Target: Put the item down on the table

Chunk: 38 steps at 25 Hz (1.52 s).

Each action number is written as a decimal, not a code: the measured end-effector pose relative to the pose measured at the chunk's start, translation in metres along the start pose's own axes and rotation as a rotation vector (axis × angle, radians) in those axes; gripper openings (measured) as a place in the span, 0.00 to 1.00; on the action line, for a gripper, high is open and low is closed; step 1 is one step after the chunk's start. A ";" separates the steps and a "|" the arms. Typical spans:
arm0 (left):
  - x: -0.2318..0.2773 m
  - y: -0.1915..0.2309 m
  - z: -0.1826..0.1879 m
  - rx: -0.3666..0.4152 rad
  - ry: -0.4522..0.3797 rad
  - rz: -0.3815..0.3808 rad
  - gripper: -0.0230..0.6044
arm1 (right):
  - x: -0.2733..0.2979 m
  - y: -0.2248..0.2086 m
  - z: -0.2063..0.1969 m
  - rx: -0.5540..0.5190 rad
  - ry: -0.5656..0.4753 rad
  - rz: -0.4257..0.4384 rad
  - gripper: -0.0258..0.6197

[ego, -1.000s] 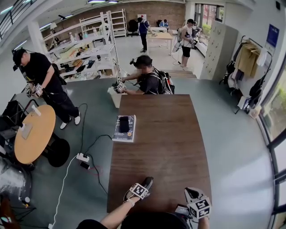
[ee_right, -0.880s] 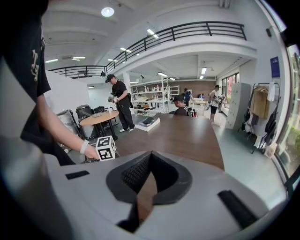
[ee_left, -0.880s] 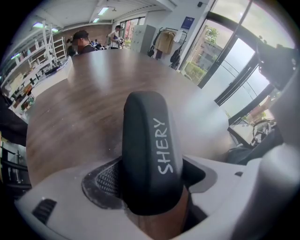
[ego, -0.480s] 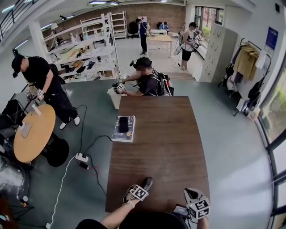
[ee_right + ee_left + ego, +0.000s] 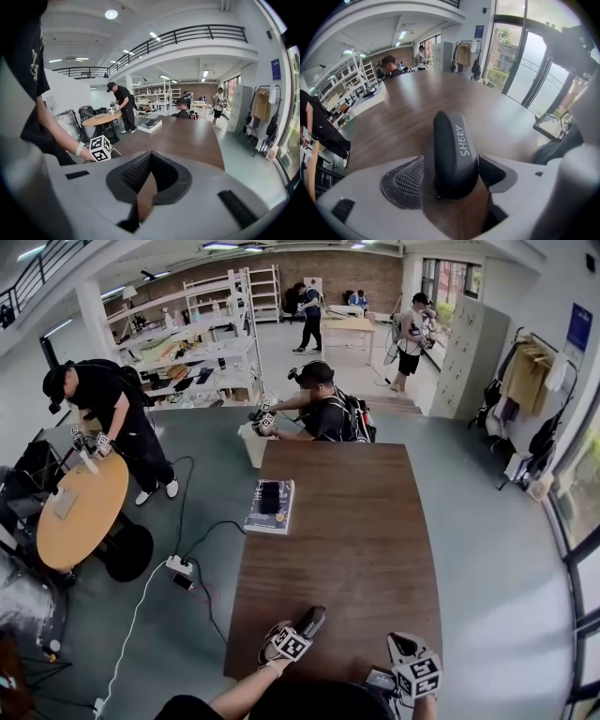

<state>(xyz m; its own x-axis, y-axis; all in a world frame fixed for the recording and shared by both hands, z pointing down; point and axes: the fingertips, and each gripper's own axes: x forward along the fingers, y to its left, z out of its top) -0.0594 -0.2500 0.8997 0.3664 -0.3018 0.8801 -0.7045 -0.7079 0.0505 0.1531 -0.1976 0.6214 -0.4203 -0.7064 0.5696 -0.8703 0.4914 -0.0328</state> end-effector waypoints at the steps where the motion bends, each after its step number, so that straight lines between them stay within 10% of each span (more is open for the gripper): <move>1: -0.005 0.002 0.001 0.006 -0.023 0.022 0.61 | 0.001 0.001 -0.003 0.002 -0.013 0.002 0.02; 20: -0.127 -0.023 0.054 -0.152 -0.348 0.246 0.57 | -0.067 -0.016 -0.031 -0.014 -0.052 0.019 0.02; 31: -0.188 -0.073 0.071 -0.269 -0.498 0.134 0.05 | -0.107 -0.014 -0.058 0.019 -0.074 -0.001 0.02; 38: -0.205 -0.141 0.072 -0.265 -0.601 -0.106 0.05 | -0.135 0.001 -0.084 0.023 -0.092 -0.002 0.02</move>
<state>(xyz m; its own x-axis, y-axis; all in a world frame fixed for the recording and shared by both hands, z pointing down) 0.0082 -0.1342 0.6783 0.6630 -0.5974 0.4512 -0.7435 -0.5958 0.3038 0.2303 -0.0592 0.6135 -0.4390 -0.7517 0.4921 -0.8766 0.4785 -0.0512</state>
